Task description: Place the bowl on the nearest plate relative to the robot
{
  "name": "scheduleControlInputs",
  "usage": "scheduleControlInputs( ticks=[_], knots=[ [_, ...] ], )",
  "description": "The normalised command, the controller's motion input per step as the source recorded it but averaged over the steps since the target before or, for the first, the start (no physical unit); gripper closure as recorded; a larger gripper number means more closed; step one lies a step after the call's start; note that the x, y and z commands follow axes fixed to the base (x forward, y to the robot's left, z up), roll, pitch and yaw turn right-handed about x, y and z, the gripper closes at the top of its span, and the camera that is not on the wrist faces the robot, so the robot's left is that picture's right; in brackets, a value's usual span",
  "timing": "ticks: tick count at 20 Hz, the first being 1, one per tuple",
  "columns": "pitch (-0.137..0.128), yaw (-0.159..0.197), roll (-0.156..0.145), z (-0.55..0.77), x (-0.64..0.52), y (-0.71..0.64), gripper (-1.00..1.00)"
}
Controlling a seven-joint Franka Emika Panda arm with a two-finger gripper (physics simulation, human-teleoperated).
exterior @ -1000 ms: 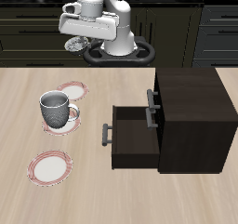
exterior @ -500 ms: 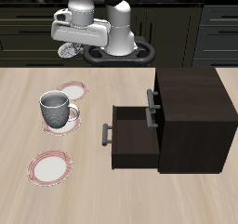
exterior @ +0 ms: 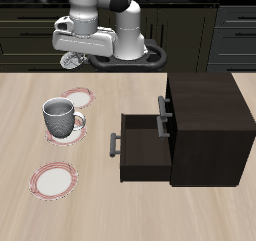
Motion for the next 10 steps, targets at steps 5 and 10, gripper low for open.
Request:
scheduleControlInputs(
  ticks=[5,10],
  knots=[
    [-0.014,0.0,-0.012,-0.13,0.03,0.06,1.0],
    [-0.043,0.034,-0.023,-0.17,-0.02,0.02,1.0]
  ],
)
